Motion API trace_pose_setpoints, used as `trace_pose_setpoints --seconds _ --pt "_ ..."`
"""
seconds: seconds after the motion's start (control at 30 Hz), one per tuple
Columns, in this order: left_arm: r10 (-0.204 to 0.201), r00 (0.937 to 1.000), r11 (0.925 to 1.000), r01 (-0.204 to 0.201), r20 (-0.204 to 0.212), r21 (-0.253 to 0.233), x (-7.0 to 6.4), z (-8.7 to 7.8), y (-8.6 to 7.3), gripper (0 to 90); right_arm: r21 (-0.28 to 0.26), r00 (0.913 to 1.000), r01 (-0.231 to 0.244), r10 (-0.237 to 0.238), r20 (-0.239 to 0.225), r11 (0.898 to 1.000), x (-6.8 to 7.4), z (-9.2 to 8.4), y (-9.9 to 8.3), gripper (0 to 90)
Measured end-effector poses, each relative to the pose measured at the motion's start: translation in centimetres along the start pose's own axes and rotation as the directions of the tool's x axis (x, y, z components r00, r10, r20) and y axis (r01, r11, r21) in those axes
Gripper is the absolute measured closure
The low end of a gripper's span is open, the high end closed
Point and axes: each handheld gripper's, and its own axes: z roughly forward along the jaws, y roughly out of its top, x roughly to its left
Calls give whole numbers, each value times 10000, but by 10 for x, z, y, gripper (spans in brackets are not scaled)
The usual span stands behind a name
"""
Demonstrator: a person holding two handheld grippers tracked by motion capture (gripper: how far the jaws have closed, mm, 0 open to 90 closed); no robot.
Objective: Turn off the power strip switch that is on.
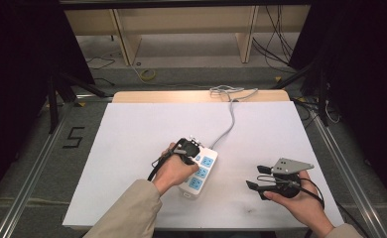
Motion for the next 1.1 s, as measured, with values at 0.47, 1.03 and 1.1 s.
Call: trace_pose_setpoints --seconds 0.47,1.03,1.1 --pt "0 9999 9997 4 -158 239 -2 1 3 900 10 10000 -8 8 -1 10000 0 0 0 326" --pt "25 9988 9992 -6 -485 390 -7 1 5 900 -11 10000 26 -26 -6 10000 0 0 0 326" --pt "35 9987 9990 -13 -512 441 -7 1 6 900 -17 10000 46 -46 -22 10000 0 0 0 326"
